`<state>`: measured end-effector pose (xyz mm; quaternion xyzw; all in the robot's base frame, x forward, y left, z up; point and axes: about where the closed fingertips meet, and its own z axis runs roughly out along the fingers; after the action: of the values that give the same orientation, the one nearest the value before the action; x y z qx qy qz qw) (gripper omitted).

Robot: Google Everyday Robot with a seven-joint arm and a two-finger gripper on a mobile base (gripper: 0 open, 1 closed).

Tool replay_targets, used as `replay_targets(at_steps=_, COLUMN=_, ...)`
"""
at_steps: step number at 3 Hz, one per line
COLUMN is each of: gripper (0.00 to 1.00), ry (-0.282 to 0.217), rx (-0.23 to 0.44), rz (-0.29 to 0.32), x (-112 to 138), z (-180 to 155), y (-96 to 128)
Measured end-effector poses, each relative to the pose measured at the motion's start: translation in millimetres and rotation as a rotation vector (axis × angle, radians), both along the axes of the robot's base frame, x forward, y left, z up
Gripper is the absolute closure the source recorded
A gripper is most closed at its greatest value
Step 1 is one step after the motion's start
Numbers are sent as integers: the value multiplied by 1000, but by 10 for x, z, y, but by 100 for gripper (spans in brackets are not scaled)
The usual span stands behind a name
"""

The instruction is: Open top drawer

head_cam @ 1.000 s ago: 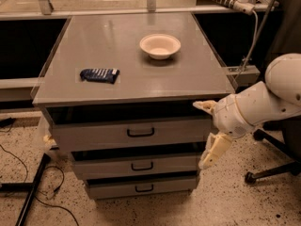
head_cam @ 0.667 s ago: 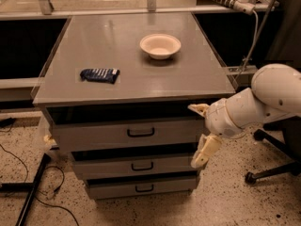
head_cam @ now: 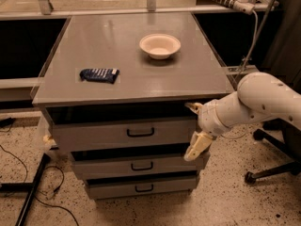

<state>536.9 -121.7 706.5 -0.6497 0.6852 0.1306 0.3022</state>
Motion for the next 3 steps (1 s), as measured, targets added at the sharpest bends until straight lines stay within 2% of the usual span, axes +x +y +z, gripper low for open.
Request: replay_targets(at_steps=3, gripper=0, ry=-70, rx=-51, rz=-52, x=372, z=-437, y=-66)
